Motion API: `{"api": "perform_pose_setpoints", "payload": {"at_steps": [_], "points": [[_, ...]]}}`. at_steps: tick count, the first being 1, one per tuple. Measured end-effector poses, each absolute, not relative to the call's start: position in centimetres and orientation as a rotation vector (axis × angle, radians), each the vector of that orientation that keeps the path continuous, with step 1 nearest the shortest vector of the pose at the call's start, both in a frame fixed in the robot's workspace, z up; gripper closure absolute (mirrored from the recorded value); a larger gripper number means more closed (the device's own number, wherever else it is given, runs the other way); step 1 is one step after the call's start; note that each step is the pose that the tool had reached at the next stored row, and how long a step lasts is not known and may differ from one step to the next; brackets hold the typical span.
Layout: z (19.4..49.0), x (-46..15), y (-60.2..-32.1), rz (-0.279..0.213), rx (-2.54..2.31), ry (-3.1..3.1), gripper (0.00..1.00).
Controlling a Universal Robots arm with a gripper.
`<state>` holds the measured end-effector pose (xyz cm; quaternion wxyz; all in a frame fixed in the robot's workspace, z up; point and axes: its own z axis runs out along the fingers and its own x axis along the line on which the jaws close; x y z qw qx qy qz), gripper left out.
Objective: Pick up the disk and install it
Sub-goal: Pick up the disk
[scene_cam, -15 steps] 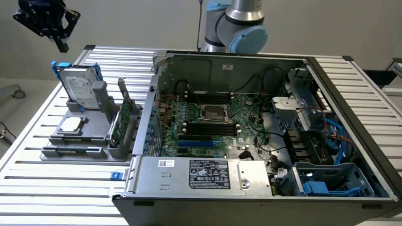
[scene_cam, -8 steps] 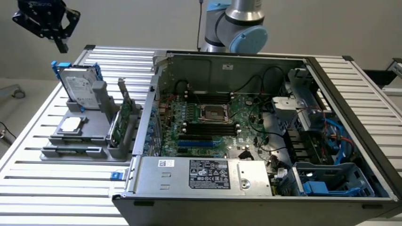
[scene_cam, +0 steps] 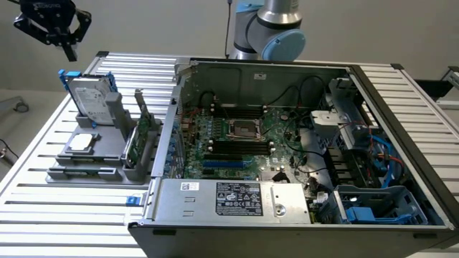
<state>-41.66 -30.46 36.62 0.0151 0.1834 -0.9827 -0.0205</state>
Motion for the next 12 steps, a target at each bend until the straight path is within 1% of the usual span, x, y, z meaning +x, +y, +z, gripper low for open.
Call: {"api": "perform_pose_setpoints", "payload": {"at_steps": [12], "points": [[36.42, -41.66, -30.46, -0.058, 0.900, -2.973, 0.89]]}}
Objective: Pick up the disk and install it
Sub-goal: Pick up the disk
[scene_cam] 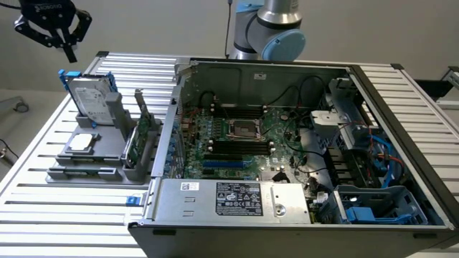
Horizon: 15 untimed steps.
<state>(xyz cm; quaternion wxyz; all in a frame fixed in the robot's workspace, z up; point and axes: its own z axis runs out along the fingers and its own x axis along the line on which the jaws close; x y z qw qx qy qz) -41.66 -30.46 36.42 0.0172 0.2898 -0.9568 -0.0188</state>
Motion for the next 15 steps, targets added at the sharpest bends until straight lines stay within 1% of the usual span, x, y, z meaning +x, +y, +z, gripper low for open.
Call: {"api": "perform_pose_setpoints", "payload": {"at_steps": [15], "points": [[36.15, -41.66, -30.46, -0.050, 1.294, -2.819, 0.89]]}}
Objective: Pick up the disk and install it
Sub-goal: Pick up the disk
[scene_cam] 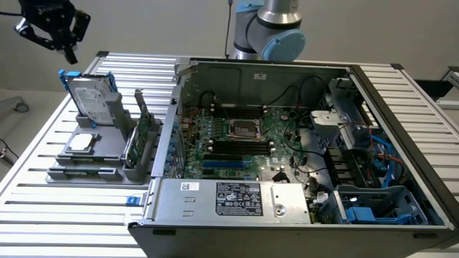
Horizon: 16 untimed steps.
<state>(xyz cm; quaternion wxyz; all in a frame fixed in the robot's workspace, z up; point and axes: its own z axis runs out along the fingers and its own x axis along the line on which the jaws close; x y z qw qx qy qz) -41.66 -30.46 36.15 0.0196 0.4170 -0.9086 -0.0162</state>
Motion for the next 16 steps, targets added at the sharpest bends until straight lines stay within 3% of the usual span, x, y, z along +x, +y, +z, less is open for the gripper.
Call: {"api": "perform_pose_setpoints", "payload": {"at_steps": [16], "points": [[35.89, -41.66, -30.46, -0.041, 1.687, -2.598, 0.89]]}}
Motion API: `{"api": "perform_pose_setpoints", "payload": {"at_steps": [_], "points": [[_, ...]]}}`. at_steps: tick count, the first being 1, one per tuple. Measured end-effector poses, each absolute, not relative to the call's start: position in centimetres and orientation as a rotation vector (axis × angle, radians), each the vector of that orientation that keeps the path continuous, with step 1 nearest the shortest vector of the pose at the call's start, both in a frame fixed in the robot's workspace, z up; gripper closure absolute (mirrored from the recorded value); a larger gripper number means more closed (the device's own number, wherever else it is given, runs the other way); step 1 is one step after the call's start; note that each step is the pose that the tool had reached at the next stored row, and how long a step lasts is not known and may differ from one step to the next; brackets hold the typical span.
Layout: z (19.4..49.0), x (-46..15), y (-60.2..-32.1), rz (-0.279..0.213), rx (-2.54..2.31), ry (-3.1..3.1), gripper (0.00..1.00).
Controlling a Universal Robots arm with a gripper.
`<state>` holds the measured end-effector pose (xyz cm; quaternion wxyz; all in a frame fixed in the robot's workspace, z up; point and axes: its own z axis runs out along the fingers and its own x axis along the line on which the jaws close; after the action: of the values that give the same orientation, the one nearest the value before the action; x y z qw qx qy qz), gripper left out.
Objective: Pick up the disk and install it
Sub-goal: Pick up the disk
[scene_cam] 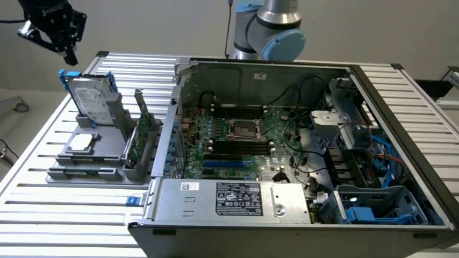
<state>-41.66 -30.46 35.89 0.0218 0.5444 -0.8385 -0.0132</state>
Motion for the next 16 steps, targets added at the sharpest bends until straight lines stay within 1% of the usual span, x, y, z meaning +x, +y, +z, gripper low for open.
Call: {"api": "perform_pose_setpoints", "payload": {"at_steps": [16], "points": [[35.61, -41.66, -30.46, -0.031, 2.044, -2.324, 0.89]]}}
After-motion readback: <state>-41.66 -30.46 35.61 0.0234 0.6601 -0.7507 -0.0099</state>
